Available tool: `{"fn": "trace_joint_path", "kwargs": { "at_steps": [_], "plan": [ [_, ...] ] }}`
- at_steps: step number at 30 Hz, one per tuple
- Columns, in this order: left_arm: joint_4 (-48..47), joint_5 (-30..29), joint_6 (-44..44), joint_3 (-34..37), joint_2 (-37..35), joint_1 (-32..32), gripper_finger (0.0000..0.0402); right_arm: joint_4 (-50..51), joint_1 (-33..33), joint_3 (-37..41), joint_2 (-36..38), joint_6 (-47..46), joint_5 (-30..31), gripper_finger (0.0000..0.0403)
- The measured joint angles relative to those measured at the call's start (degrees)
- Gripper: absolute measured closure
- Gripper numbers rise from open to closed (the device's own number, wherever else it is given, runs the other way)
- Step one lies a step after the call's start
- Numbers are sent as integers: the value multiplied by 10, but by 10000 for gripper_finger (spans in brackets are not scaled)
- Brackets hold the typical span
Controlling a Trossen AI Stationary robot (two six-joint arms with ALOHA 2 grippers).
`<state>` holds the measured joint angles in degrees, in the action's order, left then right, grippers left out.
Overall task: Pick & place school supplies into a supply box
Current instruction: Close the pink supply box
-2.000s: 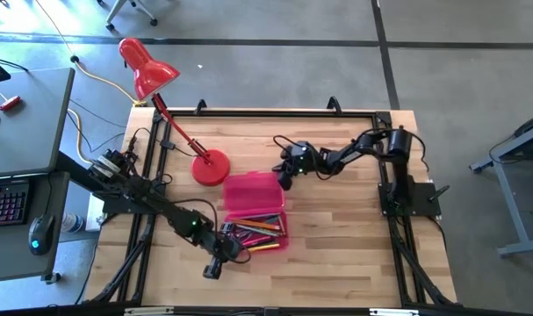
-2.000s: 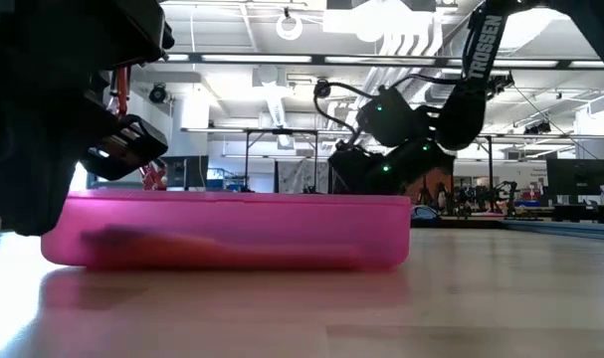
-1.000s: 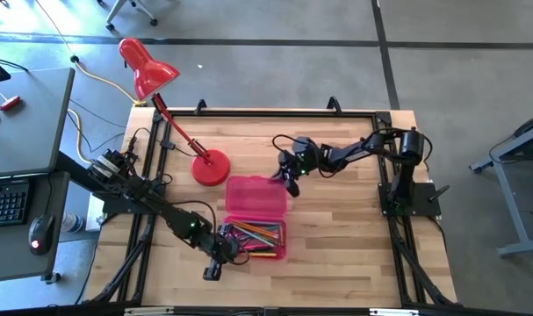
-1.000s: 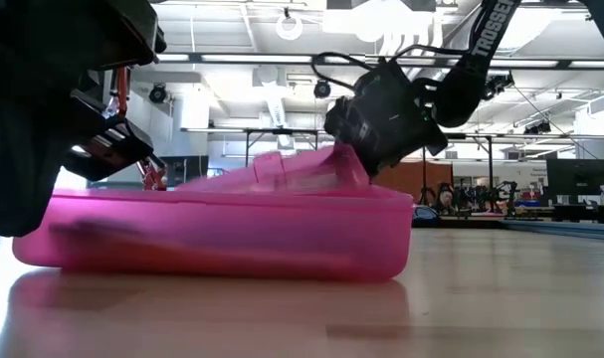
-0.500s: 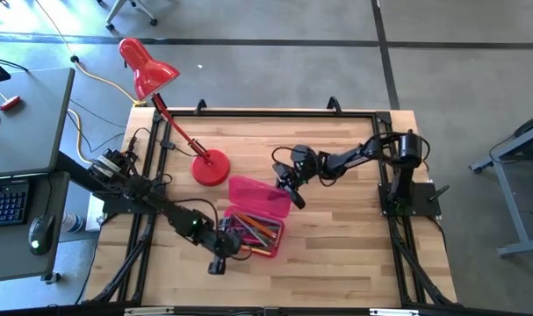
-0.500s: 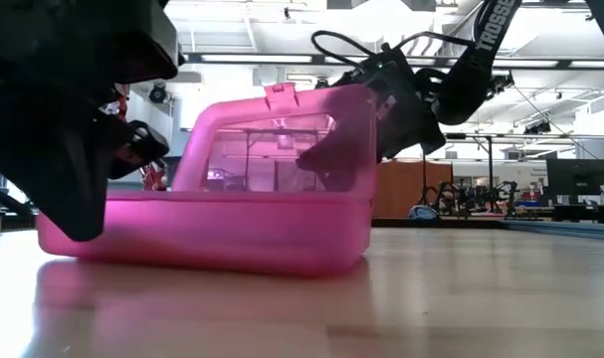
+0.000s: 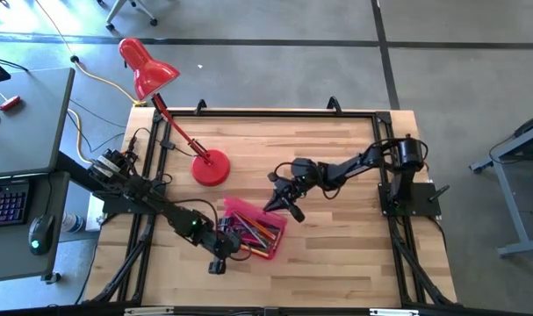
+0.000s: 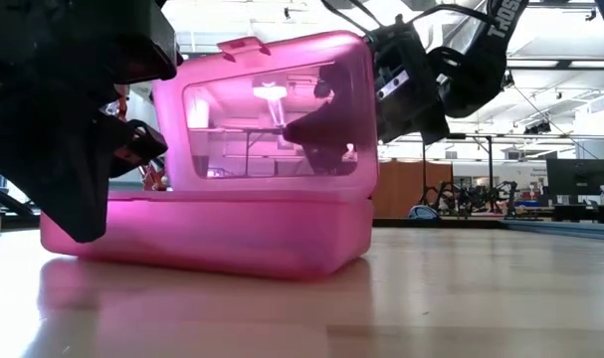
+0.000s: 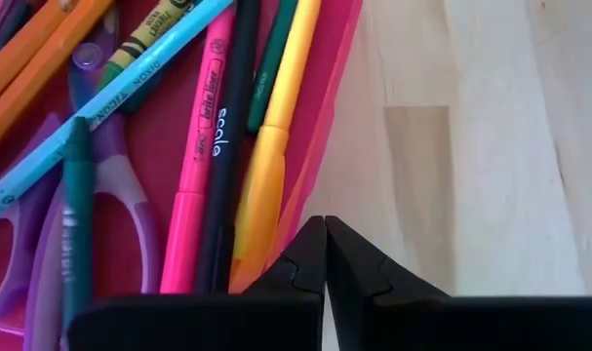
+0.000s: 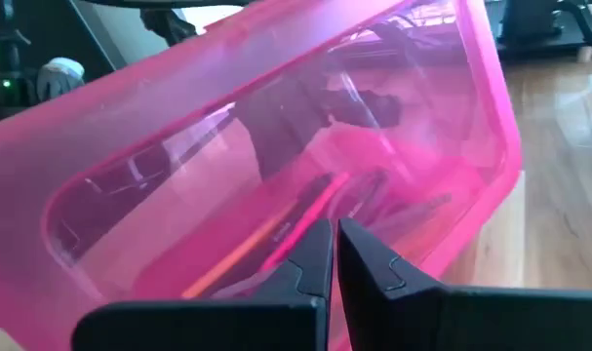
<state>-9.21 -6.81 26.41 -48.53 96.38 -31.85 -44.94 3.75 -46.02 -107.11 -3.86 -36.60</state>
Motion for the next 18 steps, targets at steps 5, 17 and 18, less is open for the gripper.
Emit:
{"fn": "trace_joint_path", "kwargs": {
  "at_steps": [5, 17, 18],
  "plan": [
    [-1, -18, 0, 0, 0, 0, 362, 6, -14, 0, 0, 0, 15, 403],
    [1, -10, -4, -8, -16, -5, 362, 130, -44, -2, 3, 2, 22, 403],
    [0, -2, -4, -10, -20, -7, 362, 140, -47, -2, 3, 3, 33, 403]
  ]
}}
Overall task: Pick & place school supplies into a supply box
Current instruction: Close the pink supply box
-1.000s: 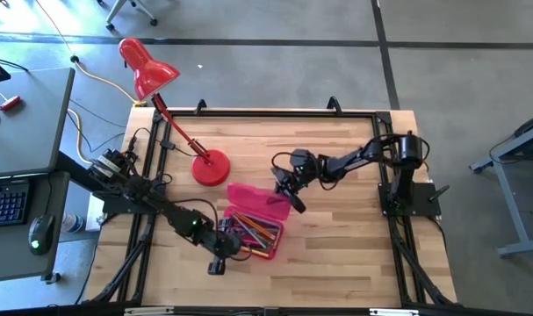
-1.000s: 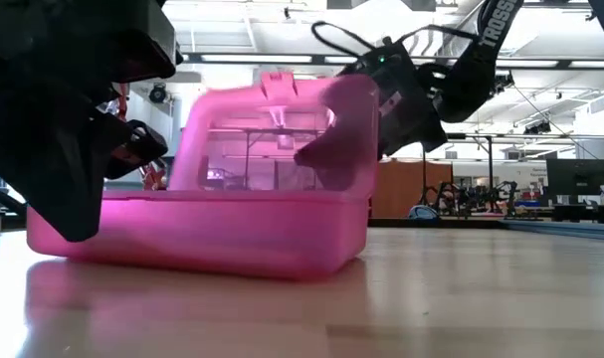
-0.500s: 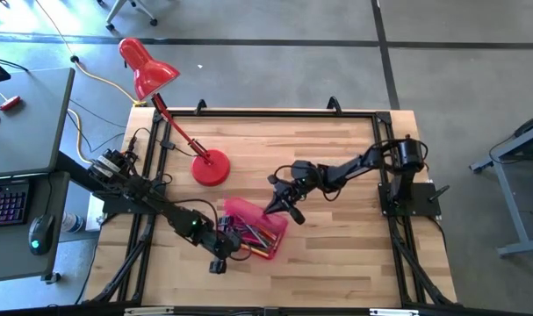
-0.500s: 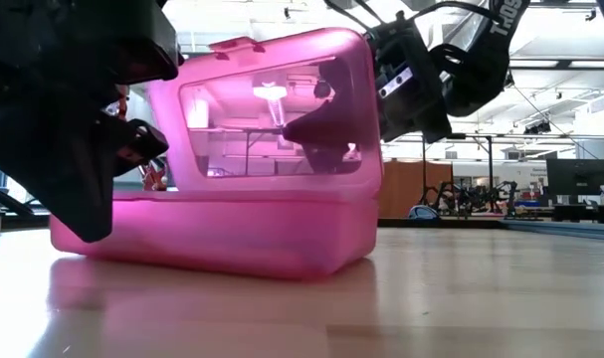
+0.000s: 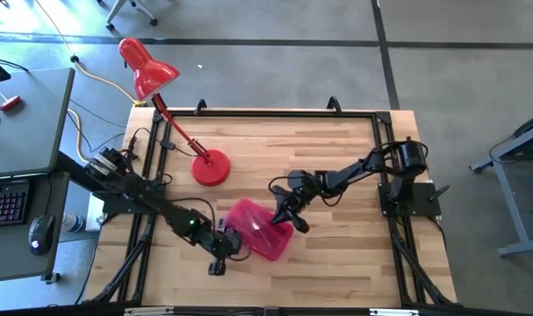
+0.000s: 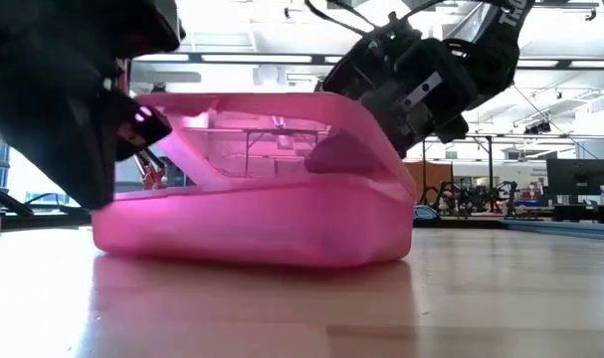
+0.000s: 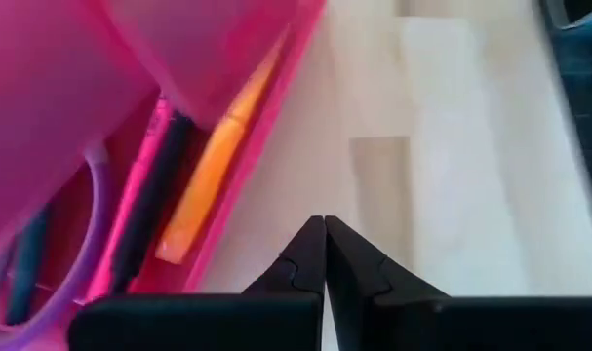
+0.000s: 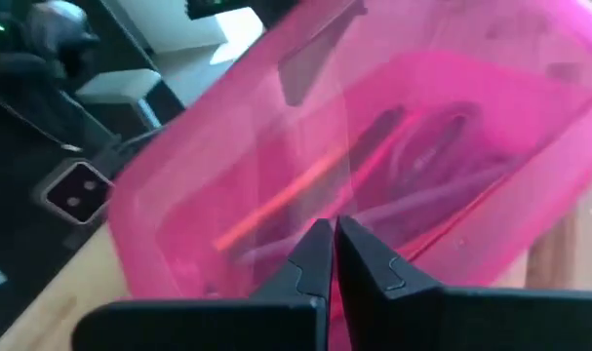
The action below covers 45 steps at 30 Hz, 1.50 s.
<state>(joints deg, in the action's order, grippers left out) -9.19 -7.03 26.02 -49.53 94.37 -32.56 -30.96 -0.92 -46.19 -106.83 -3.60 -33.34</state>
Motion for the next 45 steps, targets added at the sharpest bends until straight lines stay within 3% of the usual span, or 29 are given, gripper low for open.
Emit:
{"fn": "trace_joint_path", "kwargs": {
  "at_steps": [13, 16, 26, 34, 45],
  "plan": [
    [-48, 0, -12, -30, -63, -68, 362, -21, -9, 0, 0, 11, 33, 403],
    [-67, -14, 8, -30, -64, -77, 362, -29, -9, 1, -1, 11, 33, 403],
    [-108, 30, 73, -30, -65, -93, 362, -41, -10, 2, 0, 22, 33, 403],
    [-149, 63, 195, -30, -65, -128, 362, -43, -10, 2, 0, 21, 33, 403],
    [-242, -96, 230, -29, -122, -152, 362, -73, -54, 2, 7, 68, 35, 403]
  ]
}}
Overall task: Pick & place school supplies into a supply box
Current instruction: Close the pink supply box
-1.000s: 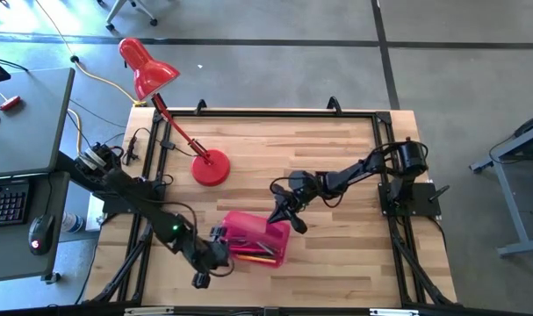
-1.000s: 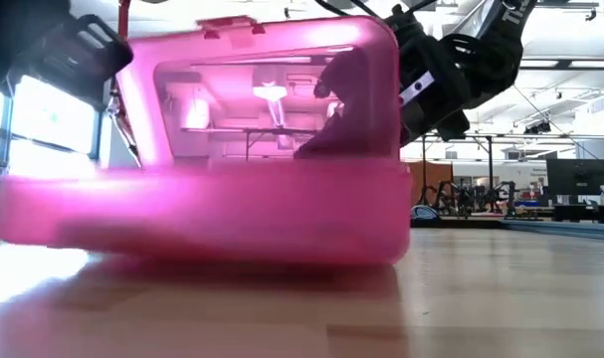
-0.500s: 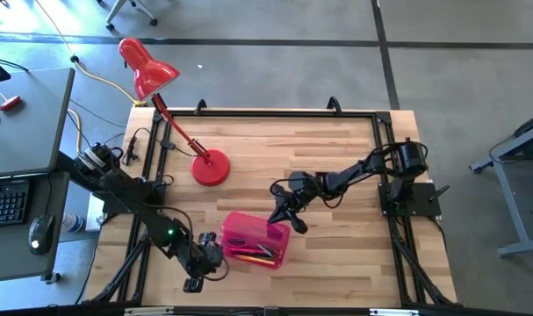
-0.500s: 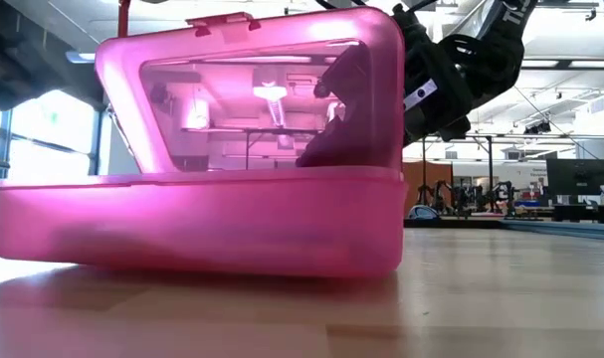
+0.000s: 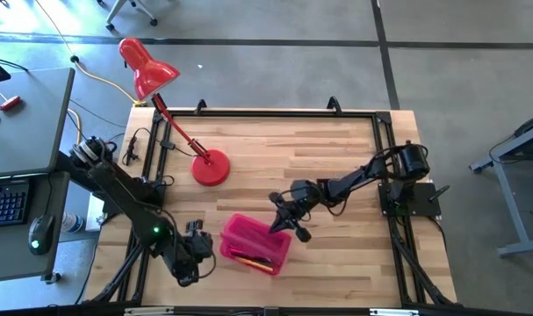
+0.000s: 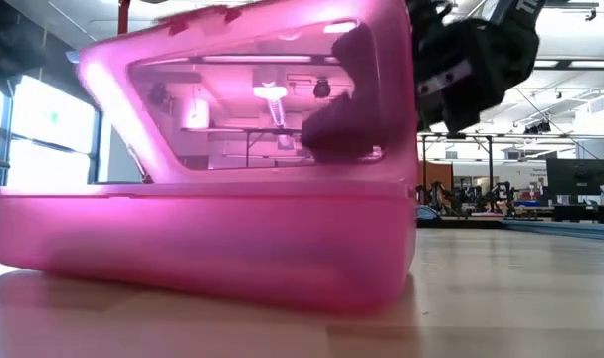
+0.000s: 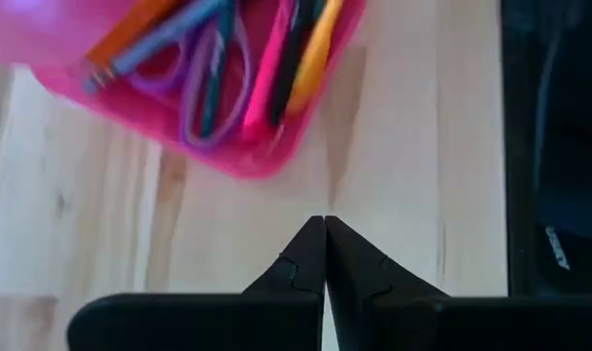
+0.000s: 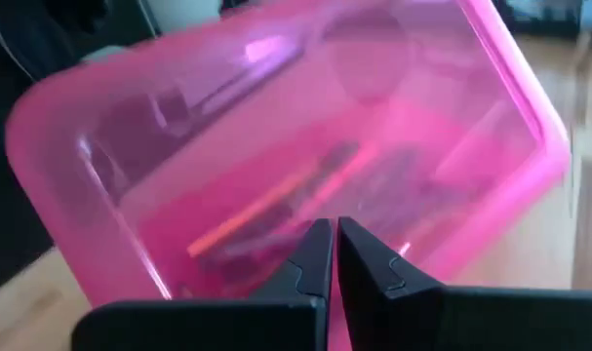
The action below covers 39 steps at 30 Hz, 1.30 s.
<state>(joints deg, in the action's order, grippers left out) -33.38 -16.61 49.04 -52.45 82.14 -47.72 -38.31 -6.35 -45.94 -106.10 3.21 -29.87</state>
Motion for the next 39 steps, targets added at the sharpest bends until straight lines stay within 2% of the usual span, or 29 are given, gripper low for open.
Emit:
{"fn": "trace_joint_path", "kwargs": {
  "at_steps": [3, 13, 16, 18, 25, 31, 35, 39],
  "plan": [
    [1, -26, -26, 0, -20, 0, 362, 2, -21, -7, 8, 3, 25, 403],
    [7, -187, -114, 0, -78, 1, 362, 87, -97, -25, 15, 33, 124, 403],
    [29, -201, -128, 0, -81, 9, 362, 96, -111, -25, 15, 30, 133, 403],
    [58, -174, -143, 3, -72, 26, 362, 99, -116, -25, 15, 29, 134, 403],
    [183, -15, -240, 28, 12, 117, 362, 102, -121, -25, 15, 28, 161, 403],
    [189, 109, -223, 29, 72, 161, 362, 111, -121, -24, 15, 29, 165, 403],
    [204, 146, -217, 25, 94, 171, 362, 111, -121, -24, 15, 30, 165, 403],
    [212, 143, -220, 26, 97, 175, 362, 87, -130, -24, 19, 26, 141, 403]
  ]
}}
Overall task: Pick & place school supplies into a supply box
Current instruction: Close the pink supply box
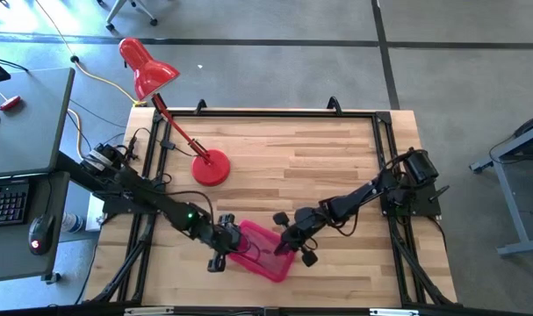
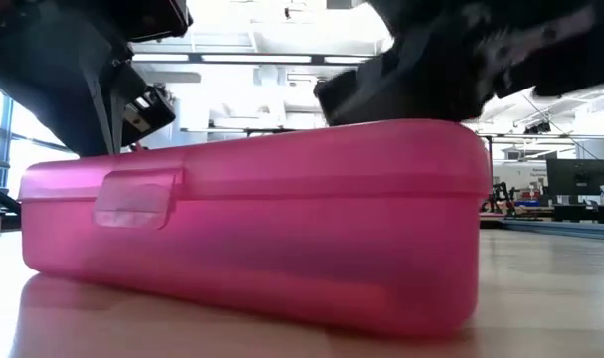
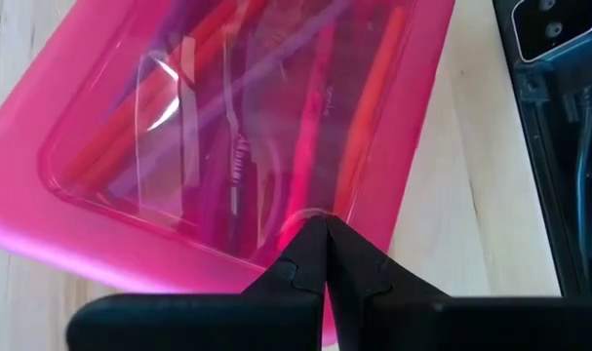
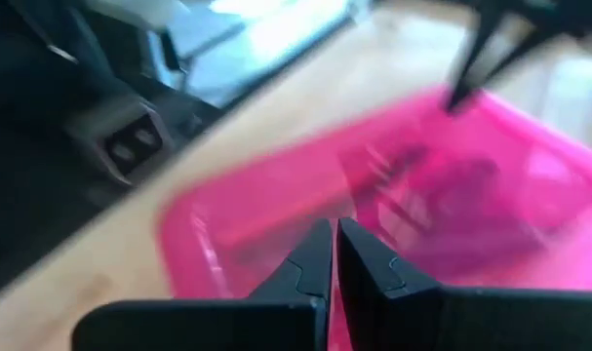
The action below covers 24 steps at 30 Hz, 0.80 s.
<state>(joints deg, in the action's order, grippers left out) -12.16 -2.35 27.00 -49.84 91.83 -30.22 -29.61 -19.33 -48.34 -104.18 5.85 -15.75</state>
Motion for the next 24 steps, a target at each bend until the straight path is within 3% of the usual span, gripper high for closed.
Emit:
{"fn": "trace_joint_path", "kwargs": {
  "at_steps": [10, 19, 24],
  "plan": [
    [33, -19, 4, 2, 3, 18, 362, -24, -71, 0, 28, -49, -20, 403],
    [37, -23, 3, 2, 3, 79, 362, 126, -106, -2, 26, -93, 119, 403],
    [41, -13, -18, 2, 3, 108, 362, 178, -96, -3, 29, -88, 158, 403]
  ]
}}
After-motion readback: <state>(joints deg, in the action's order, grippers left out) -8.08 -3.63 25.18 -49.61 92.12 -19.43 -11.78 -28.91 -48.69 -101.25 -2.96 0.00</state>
